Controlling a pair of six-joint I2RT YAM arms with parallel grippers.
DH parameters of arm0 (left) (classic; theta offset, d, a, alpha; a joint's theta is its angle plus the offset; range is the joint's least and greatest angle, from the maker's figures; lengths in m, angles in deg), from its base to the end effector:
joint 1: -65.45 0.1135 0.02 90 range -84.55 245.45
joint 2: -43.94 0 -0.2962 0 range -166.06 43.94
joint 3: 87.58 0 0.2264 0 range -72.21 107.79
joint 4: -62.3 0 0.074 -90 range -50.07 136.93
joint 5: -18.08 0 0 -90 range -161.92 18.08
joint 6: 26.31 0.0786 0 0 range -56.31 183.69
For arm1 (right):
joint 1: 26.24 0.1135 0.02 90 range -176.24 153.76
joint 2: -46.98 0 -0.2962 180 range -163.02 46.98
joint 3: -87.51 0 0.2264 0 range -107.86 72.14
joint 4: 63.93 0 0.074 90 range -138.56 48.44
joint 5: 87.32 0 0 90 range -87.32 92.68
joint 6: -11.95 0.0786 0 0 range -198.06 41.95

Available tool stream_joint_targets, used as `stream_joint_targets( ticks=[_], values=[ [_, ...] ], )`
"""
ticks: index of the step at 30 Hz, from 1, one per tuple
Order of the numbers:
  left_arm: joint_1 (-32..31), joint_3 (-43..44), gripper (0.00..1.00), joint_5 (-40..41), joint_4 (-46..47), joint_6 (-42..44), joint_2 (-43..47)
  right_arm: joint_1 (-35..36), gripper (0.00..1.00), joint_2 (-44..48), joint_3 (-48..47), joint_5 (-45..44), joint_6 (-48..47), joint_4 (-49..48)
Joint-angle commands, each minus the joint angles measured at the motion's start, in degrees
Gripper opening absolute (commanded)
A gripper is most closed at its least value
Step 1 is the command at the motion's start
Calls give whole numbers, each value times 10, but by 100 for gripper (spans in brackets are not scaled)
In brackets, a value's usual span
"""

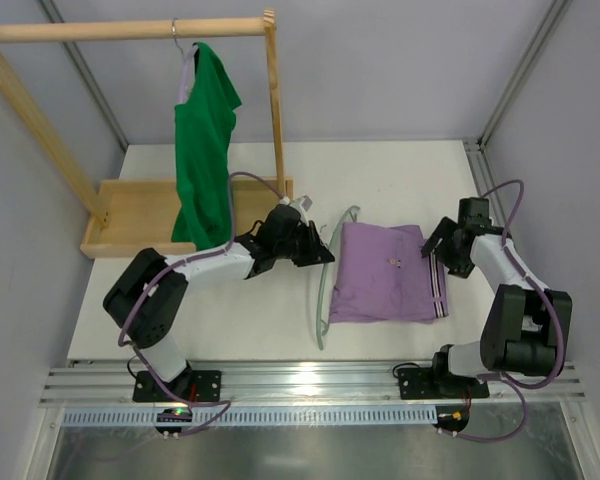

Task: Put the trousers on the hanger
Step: Place trousers on hanger

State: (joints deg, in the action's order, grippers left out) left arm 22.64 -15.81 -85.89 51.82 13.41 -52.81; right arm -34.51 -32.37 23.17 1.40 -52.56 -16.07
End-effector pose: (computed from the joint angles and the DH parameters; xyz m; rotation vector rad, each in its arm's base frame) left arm 0.2677 -0.2738 0.2249 -0.0051 2.4266 -1.1103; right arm 0.2506 -0.0382 0.2102 0.7820 2.5523 0.0669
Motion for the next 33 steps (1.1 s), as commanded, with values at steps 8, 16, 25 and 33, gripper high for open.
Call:
stream_joint_targets(
  ticks=[8, 16, 25, 33],
  values=[
    [11, 18, 1, -4, -119, 54, -70, -30, 12, 25, 58, 95, -39, -123],
    [11, 36, 0, -32, -124, 57, -110, -23, 7, 50, 44, 124, -26, -221],
    [12, 39, 0, 13, -191, 75, -107, -40, 8, -106, -17, 106, -15, -256],
    [17, 21, 1, 8, -147, 11, -97, -41, 46, -98, -38, 94, -33, -135]
  ],
)
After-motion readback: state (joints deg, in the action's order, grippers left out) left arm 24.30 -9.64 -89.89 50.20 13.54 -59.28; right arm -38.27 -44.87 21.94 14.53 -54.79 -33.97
